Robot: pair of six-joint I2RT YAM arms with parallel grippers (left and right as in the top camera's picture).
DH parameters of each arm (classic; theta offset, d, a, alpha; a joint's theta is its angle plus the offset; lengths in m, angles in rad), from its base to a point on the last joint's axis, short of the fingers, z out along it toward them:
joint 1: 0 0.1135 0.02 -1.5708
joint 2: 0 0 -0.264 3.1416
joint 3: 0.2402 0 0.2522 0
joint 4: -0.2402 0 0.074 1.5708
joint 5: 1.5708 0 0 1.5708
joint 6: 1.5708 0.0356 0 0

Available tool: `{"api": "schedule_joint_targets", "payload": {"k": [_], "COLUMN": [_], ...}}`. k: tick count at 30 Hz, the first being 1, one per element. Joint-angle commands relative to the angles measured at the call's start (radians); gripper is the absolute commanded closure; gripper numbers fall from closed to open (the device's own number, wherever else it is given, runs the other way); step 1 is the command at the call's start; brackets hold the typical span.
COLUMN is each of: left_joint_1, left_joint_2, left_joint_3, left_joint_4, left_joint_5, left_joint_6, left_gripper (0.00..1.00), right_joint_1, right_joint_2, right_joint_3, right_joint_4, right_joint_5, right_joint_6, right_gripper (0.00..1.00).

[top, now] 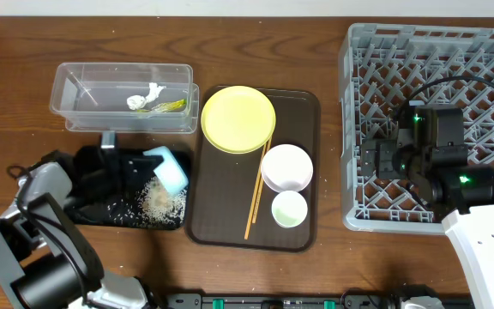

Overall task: Sort waste into correct bins and load items into the dishwasher rack
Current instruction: 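Tip light-blue bowl over black tray to dump rice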

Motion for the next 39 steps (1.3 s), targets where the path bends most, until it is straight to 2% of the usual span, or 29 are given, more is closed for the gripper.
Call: {"api": "schedule_joint_targets", "payload": {"k": [1, 8, 25, 26, 29, 34, 39], "left_joint_1": [0.035, 0.050, 0.050, 0.050, 0.049, 0.050, 0.050], "left_joint_2": [0.013, 0.013, 0.013, 0.013, 0.013, 0.013, 0.013], "left_joint_3": [-0.002, -0.002, -0.002, -0.002, -0.002, -0.002, -0.002], "left_joint_4": [-0.003, -0.003, -0.006, 0.001, 0.000, 0.003, 0.048], "left_joint_5": [0.100, 0.100, 0.100, 0.100, 0.097, 0.078, -0.099], "left_joint_6": [-0.057, -0.167, -0.164, -0.134, 0.072, 0.335, 0.353], "left_gripper": [0.94, 0.94, 0.94, 0.94, 0.94, 0.94, 0.93], "right_joint_1": [-0.006, -0.006, -0.006, -0.006, -0.006, -0.006, -0.006], "right_joint_2": [-0.001, -0.001, -0.001, -0.001, -0.001, -0.001, -0.001], "right_joint_3": [0.019, 0.019, 0.019, 0.019, 0.019, 0.019, 0.019], "right_joint_4": [-0.004, -0.004, -0.009, -0.008, -0.008, -0.008, -0.008], "right_joint_5": [0.000, 0.000, 0.000, 0.000, 0.000, 0.000, 0.000], "right_joint_6": [-0.010, -0.010, -0.010, -0.010, -0.010, -0.010, -0.010], "right_gripper": [0.01, 0.01, 0.01, 0.01, 0.01, 0.01, 0.01]}}
